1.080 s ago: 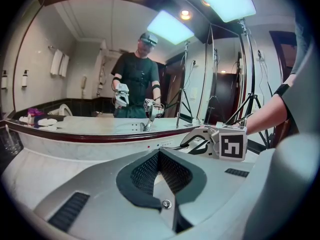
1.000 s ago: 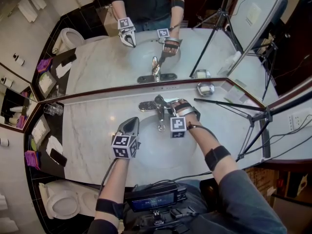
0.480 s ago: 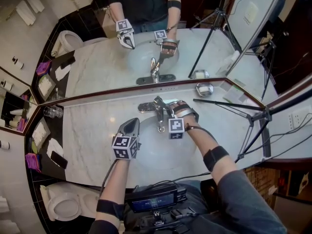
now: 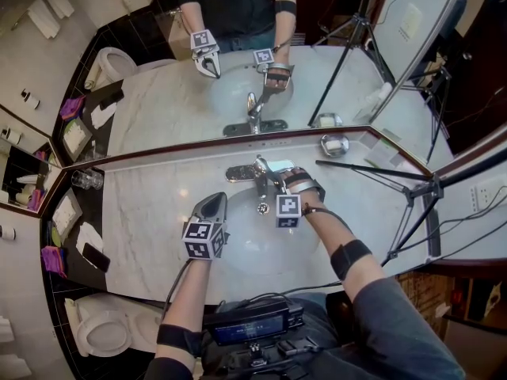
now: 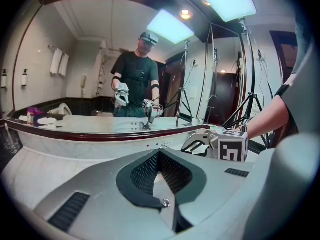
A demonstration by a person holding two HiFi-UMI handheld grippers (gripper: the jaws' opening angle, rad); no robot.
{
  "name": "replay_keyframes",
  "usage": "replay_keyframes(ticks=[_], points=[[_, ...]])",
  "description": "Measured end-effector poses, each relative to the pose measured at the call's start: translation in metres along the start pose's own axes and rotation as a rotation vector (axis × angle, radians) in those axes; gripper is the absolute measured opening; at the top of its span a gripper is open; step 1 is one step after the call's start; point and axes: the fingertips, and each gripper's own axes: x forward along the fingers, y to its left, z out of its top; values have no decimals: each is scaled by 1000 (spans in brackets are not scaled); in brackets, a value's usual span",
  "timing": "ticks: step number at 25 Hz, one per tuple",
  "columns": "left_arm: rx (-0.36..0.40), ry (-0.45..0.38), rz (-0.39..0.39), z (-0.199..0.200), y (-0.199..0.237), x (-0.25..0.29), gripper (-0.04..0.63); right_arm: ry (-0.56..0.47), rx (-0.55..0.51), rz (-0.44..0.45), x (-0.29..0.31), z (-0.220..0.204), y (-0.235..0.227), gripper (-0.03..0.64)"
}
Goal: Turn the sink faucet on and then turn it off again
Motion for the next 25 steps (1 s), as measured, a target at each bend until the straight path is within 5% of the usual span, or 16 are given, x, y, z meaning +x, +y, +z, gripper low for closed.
replay_keyframes(ticks=[8, 20, 25], points=[[3, 0, 6, -2, -1, -4, 0, 7, 38, -4, -3, -1, 1, 133], [-4, -23, 12, 2, -3, -14, 0, -95, 427, -55, -52, -2, -17, 138], [0, -37, 7, 6, -7, -16, 0, -178, 676, -96, -81, -2, -33, 53]])
